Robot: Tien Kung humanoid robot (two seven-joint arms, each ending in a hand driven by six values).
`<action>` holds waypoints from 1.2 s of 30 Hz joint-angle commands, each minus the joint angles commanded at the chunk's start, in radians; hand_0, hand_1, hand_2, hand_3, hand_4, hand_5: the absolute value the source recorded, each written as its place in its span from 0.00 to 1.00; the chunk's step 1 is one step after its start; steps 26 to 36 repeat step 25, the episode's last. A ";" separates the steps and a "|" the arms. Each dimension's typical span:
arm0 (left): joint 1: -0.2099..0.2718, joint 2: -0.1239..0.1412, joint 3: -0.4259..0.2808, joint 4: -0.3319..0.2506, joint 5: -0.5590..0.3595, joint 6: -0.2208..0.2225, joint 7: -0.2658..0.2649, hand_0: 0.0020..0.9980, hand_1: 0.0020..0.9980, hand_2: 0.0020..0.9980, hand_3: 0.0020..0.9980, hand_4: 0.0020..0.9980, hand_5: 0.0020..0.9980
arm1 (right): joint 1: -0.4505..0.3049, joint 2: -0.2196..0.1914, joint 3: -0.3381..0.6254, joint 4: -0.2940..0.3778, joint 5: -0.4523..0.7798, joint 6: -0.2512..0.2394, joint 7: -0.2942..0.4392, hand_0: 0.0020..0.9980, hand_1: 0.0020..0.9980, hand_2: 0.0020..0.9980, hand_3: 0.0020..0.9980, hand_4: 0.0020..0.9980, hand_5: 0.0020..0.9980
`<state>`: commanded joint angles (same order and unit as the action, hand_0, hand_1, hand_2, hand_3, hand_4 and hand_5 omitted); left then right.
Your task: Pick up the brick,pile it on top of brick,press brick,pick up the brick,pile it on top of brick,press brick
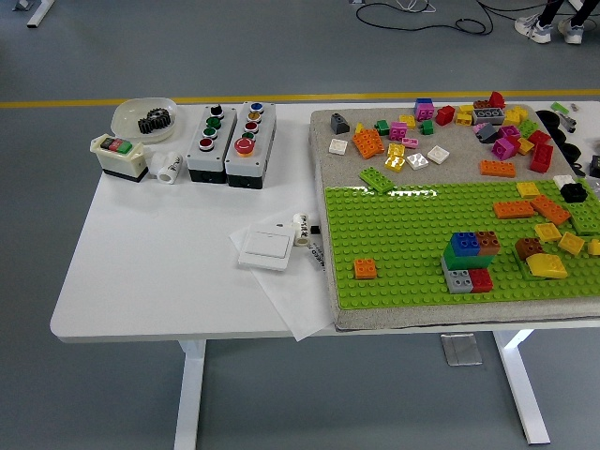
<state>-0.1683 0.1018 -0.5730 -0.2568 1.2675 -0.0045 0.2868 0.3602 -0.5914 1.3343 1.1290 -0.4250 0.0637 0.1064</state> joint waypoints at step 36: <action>0.000 -0.008 -0.018 0.000 0.035 -0.007 -0.001 0.74 0.74 0.74 0.60 0.66 0.59 | -0.001 -0.004 0.017 -0.003 0.016 0.013 -0.028 0.86 0.82 0.84 0.89 1.00 0.87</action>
